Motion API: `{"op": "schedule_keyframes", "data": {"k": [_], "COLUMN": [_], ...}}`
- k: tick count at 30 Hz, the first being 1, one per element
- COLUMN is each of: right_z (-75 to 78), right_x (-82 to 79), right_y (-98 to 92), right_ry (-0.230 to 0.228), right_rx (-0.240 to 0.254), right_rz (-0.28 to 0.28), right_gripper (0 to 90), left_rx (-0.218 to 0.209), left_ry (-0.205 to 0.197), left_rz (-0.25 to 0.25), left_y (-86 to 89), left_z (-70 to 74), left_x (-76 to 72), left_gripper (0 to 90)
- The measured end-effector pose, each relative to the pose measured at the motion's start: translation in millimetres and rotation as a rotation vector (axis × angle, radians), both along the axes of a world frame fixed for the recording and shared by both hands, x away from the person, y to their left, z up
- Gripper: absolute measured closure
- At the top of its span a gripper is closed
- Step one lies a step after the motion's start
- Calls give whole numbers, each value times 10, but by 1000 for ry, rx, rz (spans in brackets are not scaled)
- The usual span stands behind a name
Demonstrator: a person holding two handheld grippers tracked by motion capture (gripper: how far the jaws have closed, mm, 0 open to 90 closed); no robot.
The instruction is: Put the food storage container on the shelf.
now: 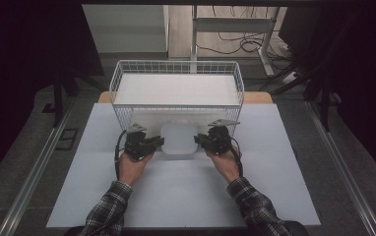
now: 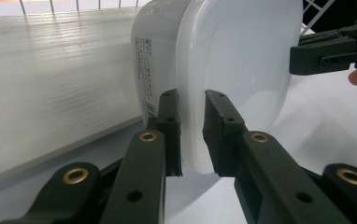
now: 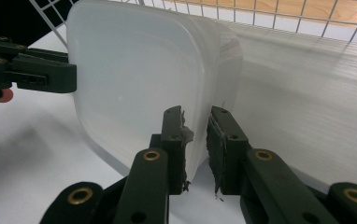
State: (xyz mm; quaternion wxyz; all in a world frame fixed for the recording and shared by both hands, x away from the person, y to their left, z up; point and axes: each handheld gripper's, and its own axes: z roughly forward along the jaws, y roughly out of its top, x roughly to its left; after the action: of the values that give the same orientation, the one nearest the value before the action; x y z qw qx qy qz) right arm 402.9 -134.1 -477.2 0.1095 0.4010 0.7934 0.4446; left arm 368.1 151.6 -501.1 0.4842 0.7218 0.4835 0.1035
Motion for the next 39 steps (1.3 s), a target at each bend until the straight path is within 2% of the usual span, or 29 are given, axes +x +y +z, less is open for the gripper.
{"op": "schedule_keyframes", "data": {"k": [2,7,12,14,17,20,24,28,31,33,37,39], "right_z": [2,14,10,12,4,4,16,24,44,69,117,139], "right_x": [27,71,96,117,151,180,231,284,301,298,276,243], "right_y": [-4,2,72,68,66,82,102,131,153,146,85,57], "right_ry": [5,-11,-49,-46,-51,-70,-81,-89,-108,-116,-113,-107], "right_rx": [16,12,-28,-18,-18,-17,-18,-15,-35,-40,-19,-11], "right_rz": [8,19,2,1,-10,-38,-64,-91,-93,-88,-68,-46], "right_gripper": [763,739,678,671,628,606,595,596,625,637,670,698], "left_rx": [-18,-26,-3,-5,37,76,72,80,98,82,49,56], "left_ry": [0,-27,-50,-52,-91,-111,-119,-131,-145,-156,-155,-155], "left_rz": [-3,-2,14,13,34,50,72,93,92,87,71,50], "left_y": [21,22,-27,-19,-54,-90,-92,-95,-113,-94,-82,-78], "left_z": [-14,-27,-26,-24,-2,39,51,57,71,96,147,164], "left_x": [23,51,91,112,116,149,217,279,290,276,227,184], "left_gripper": [767,750,705,699,689,693,661,637,605,588,562,541]}}
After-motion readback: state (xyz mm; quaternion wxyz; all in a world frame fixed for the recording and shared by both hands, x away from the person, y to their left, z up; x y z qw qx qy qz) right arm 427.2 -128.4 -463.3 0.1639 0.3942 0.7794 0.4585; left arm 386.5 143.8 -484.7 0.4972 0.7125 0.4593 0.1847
